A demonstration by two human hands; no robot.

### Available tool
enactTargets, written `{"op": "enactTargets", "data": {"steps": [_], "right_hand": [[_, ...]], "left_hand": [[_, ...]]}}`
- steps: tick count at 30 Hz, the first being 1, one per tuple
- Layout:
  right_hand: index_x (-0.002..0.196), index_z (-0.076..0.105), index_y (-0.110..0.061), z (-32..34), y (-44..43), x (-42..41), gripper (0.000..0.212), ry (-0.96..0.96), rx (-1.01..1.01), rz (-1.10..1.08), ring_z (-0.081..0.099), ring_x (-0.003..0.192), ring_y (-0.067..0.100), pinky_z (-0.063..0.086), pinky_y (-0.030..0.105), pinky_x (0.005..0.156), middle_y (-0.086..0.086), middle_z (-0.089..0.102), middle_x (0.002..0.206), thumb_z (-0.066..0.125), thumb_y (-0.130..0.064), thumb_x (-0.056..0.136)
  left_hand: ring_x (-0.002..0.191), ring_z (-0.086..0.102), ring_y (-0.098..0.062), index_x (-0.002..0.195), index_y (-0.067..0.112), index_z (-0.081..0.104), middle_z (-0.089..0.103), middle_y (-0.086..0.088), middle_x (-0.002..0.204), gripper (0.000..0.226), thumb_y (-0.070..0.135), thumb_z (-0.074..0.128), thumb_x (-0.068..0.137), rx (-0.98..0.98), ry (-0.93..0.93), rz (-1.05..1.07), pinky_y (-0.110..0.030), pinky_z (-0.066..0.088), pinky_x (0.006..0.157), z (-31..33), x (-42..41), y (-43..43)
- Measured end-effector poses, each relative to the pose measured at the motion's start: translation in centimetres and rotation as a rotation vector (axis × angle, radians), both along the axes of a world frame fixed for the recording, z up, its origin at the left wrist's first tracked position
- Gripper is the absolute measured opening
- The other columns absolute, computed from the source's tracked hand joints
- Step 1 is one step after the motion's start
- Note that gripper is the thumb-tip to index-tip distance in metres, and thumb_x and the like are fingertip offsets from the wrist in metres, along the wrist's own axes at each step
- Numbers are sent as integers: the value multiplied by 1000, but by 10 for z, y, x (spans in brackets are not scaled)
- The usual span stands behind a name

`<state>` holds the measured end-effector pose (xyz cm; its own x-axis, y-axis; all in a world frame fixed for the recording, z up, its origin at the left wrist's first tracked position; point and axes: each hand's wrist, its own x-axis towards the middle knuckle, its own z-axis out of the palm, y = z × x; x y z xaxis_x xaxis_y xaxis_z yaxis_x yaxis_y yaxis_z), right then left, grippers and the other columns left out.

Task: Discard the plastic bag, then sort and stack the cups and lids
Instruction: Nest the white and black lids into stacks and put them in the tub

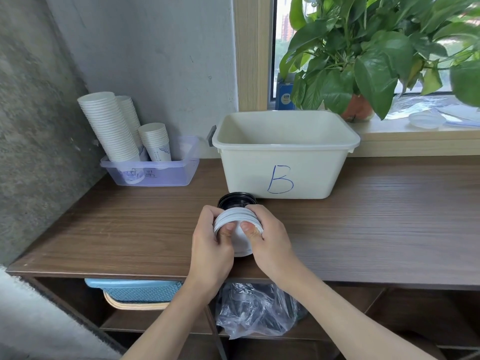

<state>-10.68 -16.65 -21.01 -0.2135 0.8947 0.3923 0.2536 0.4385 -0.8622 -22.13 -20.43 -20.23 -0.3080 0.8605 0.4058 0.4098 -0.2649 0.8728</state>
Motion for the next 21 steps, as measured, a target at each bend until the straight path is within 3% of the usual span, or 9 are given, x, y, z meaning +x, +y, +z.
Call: {"op": "enactTargets", "data": {"steps": [5,10,14,17,21], "right_hand": [[95,61,-10,-2,-1,0,21,4,33,-40,53,76,9,39,12,68,-2,62,85,50,-22,81],[100,62,-11,-2,1,2,25,29,8,-22,57,84,9,41,13,73,-2,65,92,50,-28,85],[109,59,-16,-1,0,0,24,27,5,8,58,92,3,41,10,79,-6,64,101,57,-29,89],[120,57,-18,0,0,0,28,16,10,24,56,103,-2,38,7,86,-8,63,112,55,-27,93],[120,56,-16,-2,1,0,29,-10,17,11,55,101,1,37,6,85,-6,62,112,50,-29,95]], "left_hand": [[69,52,-2,88,16,52,59,7,74,11,10,54,97,22,24,-45,-12,40,62,-4,-2,2],[88,63,-2,103,24,58,66,16,96,8,27,52,99,18,57,-170,-8,43,73,-1,-3,-1],[76,59,1,91,22,58,66,8,81,13,11,56,96,22,-44,-48,-10,43,68,2,-3,1],[73,56,0,87,19,56,63,5,81,20,0,57,93,4,-124,17,-13,44,67,3,-4,2],[75,58,-4,90,22,59,65,6,83,24,-2,57,93,5,-184,-3,-16,46,71,2,-6,4]]}}
